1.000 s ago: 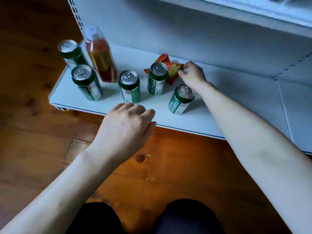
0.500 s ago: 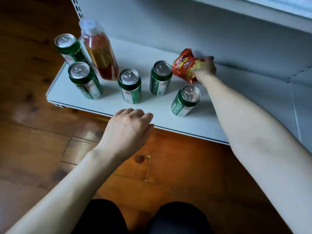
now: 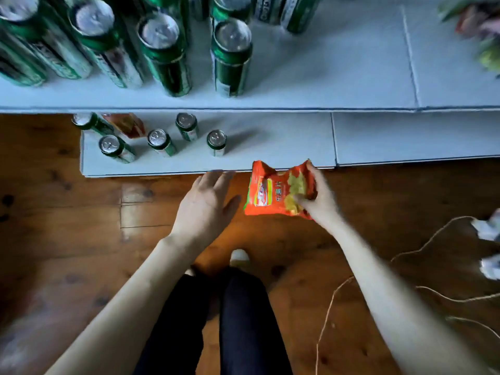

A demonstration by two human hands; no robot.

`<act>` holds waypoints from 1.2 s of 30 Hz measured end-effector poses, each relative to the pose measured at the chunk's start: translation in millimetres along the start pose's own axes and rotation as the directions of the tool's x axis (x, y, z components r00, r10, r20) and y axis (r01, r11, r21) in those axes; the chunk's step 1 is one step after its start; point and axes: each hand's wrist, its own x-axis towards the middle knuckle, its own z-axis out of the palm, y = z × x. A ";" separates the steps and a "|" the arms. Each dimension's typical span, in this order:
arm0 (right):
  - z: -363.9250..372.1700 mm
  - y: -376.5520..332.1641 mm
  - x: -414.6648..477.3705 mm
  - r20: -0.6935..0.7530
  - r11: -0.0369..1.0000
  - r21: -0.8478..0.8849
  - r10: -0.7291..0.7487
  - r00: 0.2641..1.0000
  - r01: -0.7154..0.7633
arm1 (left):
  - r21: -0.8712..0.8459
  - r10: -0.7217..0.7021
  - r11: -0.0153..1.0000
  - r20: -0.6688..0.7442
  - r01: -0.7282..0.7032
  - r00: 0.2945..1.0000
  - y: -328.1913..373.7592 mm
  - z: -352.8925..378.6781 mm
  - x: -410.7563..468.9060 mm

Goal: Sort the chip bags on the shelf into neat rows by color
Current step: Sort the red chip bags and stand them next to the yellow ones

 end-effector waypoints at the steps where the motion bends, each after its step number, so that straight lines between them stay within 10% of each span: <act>1: -21.2 -18.9 -23.3 0.040 0.999 0.016 -0.036 0.999 0.035 | -0.030 -0.007 1.000 -0.011 0.006 1.000 21.4 -18.4 -1.6; 10: -210.6 -199.3 -185.5 0.016 0.962 0.192 -0.203 0.979 0.196 | -0.531 -0.184 0.824 0.077 0.196 0.980 228.7 -179.0 -7.0; 27: -475.0 -217.0 -234.5 -0.385 0.753 0.543 -0.170 0.907 0.372 | -0.928 -0.164 0.373 -0.043 0.021 0.986 511.5 -201.7 37.6; 31: -501.4 -210.9 -225.9 -0.313 0.785 0.528 -0.173 0.934 0.323 | -0.864 -0.130 0.500 -0.135 -0.053 0.982 530.2 -201.7 59.2; 36: -546.8 -209.3 -202.5 -0.456 0.902 -0.187 -0.430 0.779 0.389 | -0.382 0.239 0.873 -0.210 -0.304 0.948 548.3 -211.9 105.0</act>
